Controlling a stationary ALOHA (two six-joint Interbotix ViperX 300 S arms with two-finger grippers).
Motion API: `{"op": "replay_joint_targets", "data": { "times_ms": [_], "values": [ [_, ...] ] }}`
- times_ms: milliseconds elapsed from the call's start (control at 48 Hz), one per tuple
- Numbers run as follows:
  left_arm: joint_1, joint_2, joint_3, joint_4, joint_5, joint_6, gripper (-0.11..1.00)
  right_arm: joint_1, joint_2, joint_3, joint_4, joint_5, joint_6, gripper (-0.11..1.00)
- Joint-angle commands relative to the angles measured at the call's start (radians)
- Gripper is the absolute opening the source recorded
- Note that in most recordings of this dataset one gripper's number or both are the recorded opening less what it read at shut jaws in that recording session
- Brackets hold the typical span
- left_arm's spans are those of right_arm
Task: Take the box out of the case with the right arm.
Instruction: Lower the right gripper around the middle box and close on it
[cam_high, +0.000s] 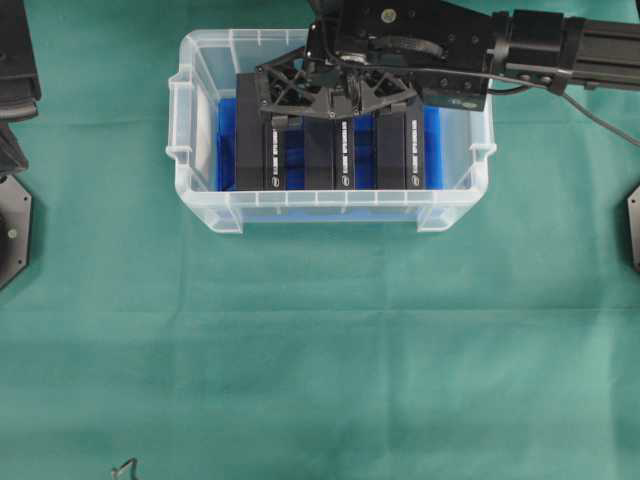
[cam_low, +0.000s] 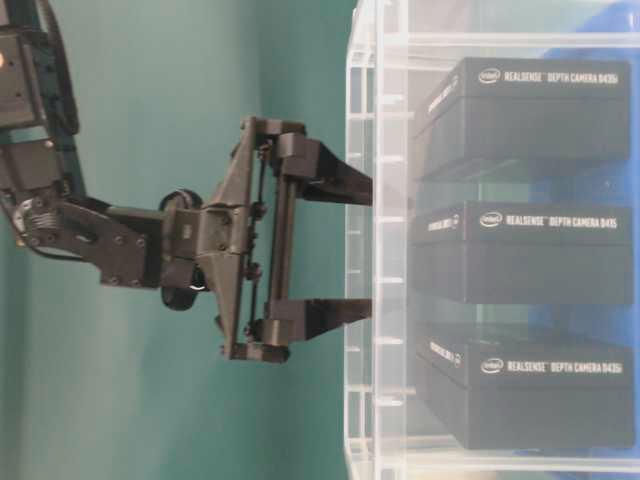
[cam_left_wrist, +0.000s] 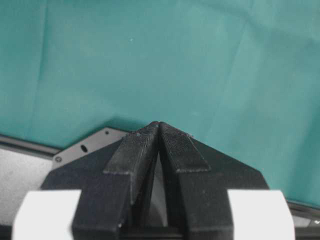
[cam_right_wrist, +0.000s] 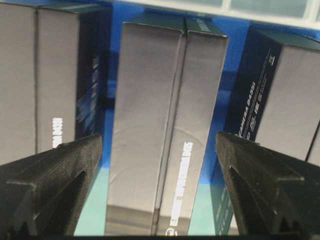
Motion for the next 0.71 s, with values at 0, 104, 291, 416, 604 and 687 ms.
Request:
{"op": "replay_joint_targets", "data": {
  "times_ms": [0,104,291,416,604,687],
  "values": [
    [0.003,-0.002,-0.028,-0.002,-0.003,0.000,0.11,-0.003,-0.020,0.006,0.002,-0.028,0.003,0.97],
    [0.003,0.000,-0.028,-0.002,-0.006,0.000,0.11,-0.006,-0.020,0.031,0.006,-0.067,0.005,0.97],
    [0.003,-0.002,-0.028,-0.002,-0.006,0.000,0.11,-0.006,-0.020,0.086,0.035,-0.126,0.008,0.97],
    [0.003,-0.002,-0.028,-0.002,-0.006,0.000,0.11,-0.006,-0.014,0.106,0.060,-0.146,0.008,0.97],
    [0.003,-0.002,-0.025,-0.002,-0.008,0.002,0.11,-0.006,-0.005,0.107,0.069,-0.149,0.008,0.97],
    [0.003,-0.002,-0.025,-0.002,-0.009,0.002,0.11,-0.006,-0.005,0.107,0.067,-0.149,0.009,0.97]
  ]
}}
